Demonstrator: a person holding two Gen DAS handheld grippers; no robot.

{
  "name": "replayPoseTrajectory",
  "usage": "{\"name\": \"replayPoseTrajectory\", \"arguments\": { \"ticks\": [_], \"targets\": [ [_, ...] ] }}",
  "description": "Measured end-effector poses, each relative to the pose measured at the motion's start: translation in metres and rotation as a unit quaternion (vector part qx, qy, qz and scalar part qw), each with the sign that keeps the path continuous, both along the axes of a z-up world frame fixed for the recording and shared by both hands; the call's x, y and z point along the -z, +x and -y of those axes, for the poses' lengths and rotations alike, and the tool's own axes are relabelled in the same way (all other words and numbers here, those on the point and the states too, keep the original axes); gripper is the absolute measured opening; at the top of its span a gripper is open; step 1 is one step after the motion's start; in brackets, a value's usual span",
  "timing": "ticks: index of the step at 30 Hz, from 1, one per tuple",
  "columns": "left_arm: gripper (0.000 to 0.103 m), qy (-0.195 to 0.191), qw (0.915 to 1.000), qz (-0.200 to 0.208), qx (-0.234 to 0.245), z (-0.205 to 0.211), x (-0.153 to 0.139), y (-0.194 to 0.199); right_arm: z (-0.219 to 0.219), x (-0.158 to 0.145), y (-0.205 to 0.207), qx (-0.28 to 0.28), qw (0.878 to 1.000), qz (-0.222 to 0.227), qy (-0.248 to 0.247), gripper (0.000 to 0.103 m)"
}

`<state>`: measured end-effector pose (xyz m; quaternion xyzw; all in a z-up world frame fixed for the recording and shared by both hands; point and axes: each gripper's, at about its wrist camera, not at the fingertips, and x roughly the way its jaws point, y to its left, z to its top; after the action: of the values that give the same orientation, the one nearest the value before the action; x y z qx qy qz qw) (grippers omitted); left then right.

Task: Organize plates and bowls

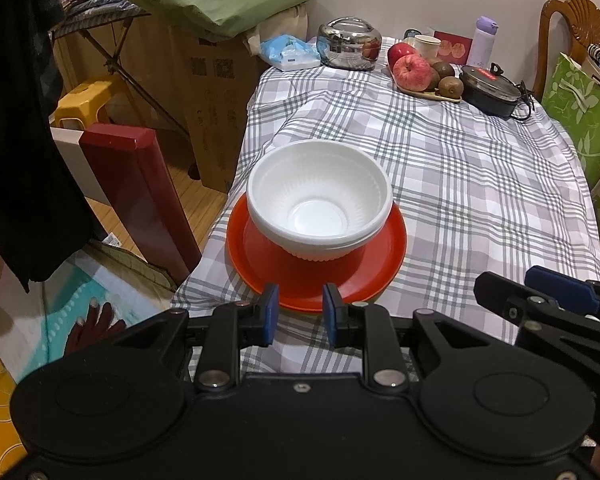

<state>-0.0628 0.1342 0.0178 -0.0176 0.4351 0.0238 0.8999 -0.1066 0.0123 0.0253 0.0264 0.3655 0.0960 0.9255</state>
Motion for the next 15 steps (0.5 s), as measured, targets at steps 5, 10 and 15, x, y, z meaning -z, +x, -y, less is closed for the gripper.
{"name": "replayPoseTrajectory", "arguments": {
  "ticks": [5, 10, 15],
  "targets": [
    [0.032, 0.001, 1.0000, -0.002, 0.000, 0.0008, 0.0009, -0.0002, 0.0007, -0.0002, 0.0003, 0.000, 1.000, -0.001, 0.000, 0.044],
    [0.032, 0.002, 1.0000, -0.002, -0.001, 0.0012, 0.0013, -0.0007, 0.0013, -0.0001, 0.0006, -0.001, 1.000, -0.001, 0.000, 0.044],
    [0.032, 0.002, 1.0000, -0.001, 0.000, 0.0011, 0.0008, -0.0006, 0.0010, -0.0002, 0.0004, 0.000, 1.000, -0.001, 0.000, 0.044]
  ]
}}
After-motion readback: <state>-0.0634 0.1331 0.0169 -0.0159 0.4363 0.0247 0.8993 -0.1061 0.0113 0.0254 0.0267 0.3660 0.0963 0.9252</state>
